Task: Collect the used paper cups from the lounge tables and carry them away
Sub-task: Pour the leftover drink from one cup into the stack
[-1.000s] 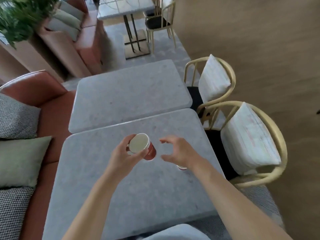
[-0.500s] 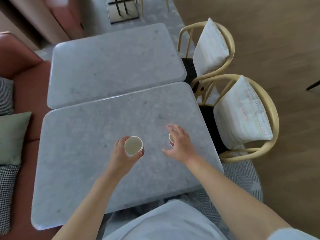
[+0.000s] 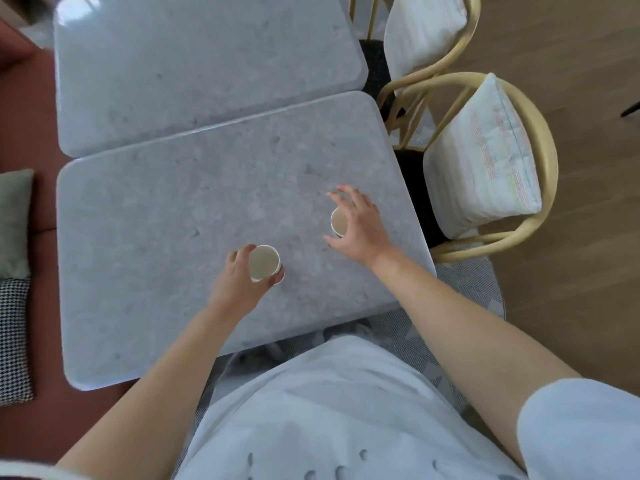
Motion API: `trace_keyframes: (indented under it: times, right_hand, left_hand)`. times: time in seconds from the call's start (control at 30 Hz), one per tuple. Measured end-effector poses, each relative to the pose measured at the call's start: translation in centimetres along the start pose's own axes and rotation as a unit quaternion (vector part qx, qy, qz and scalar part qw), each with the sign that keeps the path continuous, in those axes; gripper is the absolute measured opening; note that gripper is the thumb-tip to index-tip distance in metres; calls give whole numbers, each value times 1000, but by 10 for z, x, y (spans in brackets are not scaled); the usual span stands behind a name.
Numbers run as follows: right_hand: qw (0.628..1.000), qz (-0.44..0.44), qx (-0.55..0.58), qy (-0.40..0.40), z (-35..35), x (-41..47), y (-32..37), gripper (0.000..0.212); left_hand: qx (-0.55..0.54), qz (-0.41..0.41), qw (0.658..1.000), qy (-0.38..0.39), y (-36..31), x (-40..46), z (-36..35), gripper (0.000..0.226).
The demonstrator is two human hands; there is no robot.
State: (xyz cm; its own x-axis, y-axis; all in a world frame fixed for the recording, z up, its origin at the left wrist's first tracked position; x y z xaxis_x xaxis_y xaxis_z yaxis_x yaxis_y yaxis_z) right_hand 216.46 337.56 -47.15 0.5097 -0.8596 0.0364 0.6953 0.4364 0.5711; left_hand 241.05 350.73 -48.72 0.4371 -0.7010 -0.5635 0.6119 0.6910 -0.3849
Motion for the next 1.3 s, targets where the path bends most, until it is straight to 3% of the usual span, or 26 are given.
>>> trace_keyframes:
  times: [0.23, 0.63, 0.9, 1.13, 1.3]
  right_hand:
    - [995, -68, 53, 52, -11, -15, -28, 103]
    - [983, -93, 157, -25, -8, -30, -27, 78]
    - [956, -128, 263, 31, -13, -23, -24, 70]
    - [984, -57, 164, 37, -17, -30, -7, 88]
    - [987, -53, 148, 44, -29, -44, -8, 101]
  left_hand:
    - [8, -10, 1000, -3, 0, -7, -5, 82]
    - [17, -18, 999, -23, 8, -10, -12, 78]
    - [32, -20, 999, -19, 7, -10, -11, 80]
    - [43, -15, 999, -13, 6, -10, -10, 82]
    - [42, -13, 999, -22, 8, -10, -11, 82]
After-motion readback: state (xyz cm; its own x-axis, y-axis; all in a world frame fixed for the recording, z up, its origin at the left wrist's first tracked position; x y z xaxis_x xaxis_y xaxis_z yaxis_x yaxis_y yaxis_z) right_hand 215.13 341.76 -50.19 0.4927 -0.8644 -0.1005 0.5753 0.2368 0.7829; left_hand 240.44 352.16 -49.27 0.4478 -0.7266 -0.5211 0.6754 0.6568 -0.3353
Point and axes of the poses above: each hand's wrist, its own x-axis towards the middle knuckle, its own z-axis out of the back of the hand, y = z × x, the point moved 7 cm from there along x, towards the middle knuckle, and after that the axes turned 13 degrees about z, right-handed, at the moved point
